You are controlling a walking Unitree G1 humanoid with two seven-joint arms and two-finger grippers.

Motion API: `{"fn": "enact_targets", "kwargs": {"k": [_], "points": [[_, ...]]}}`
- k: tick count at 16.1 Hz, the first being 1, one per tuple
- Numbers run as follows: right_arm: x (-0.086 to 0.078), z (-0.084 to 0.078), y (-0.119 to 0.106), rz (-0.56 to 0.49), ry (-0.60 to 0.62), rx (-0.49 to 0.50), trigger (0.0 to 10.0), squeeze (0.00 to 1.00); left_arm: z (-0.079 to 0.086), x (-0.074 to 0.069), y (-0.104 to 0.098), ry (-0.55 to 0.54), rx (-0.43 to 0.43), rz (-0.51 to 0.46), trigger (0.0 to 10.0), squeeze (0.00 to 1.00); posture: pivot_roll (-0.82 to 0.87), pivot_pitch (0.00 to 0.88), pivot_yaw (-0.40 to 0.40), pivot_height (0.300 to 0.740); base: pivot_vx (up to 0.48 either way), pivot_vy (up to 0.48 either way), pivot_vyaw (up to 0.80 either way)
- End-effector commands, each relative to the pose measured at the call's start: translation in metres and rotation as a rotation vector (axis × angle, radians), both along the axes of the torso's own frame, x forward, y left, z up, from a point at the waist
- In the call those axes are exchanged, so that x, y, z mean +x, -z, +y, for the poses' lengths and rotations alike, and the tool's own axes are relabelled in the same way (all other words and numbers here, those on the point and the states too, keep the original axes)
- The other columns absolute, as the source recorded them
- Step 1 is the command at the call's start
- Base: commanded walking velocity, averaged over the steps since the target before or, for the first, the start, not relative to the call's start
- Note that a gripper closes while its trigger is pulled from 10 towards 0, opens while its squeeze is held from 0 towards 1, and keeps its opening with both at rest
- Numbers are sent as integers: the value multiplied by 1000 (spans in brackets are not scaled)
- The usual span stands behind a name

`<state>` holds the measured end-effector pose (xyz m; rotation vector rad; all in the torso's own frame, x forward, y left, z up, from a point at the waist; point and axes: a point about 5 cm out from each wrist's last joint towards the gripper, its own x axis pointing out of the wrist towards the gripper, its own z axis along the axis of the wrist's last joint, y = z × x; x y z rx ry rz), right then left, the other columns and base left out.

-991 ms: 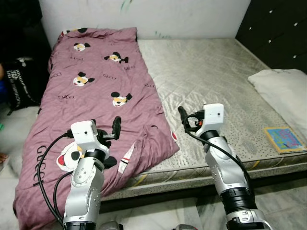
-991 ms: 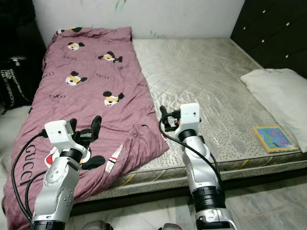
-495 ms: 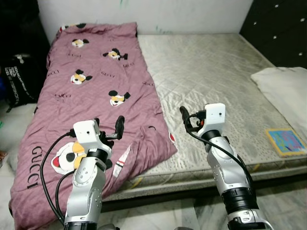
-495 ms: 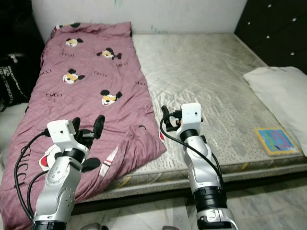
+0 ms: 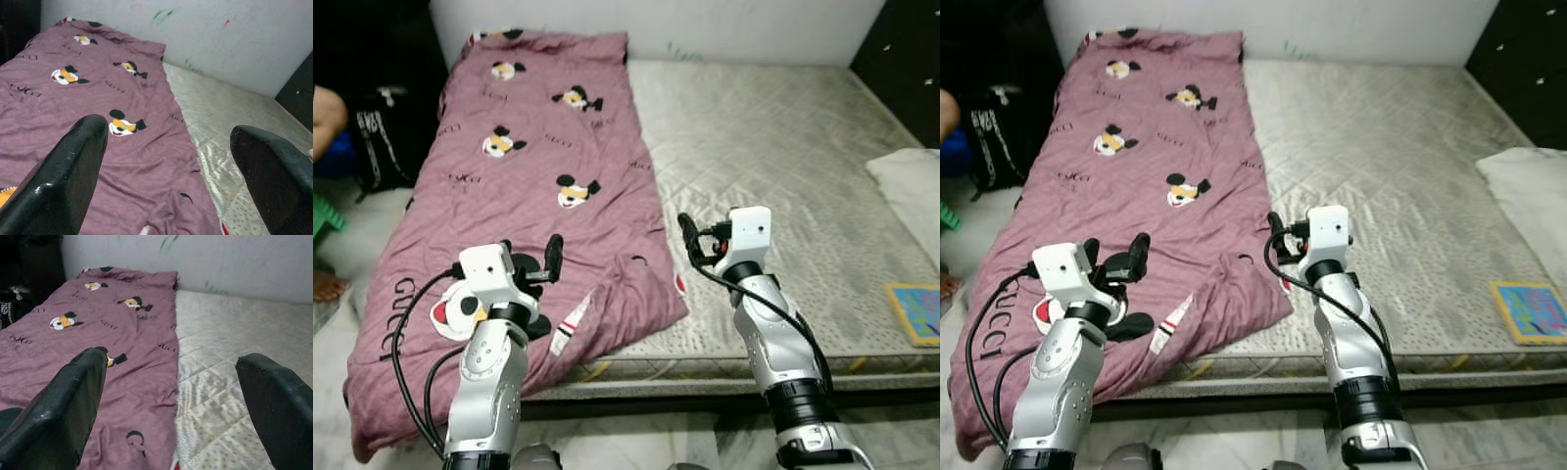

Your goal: Clean up the room

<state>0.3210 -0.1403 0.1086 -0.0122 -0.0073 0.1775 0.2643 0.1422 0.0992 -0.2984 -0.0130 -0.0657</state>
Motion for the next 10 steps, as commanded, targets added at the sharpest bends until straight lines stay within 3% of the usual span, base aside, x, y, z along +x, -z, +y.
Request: {"fn": "enact_targets", "kwargs": {"k": [1, 10], "points": [[-1, -5, 3, 8, 12, -7, 10000, 0, -2, -1, 2, -1, -10, 15, 10000, 0, -69, 20, -35, 740, 0, 0, 0], [-2, -5, 3, 6, 11, -16, 10000, 0, -3, -1, 3, -1, -22, 32, 10000, 0, -71, 26, -35, 740, 0, 480, 0]]}}
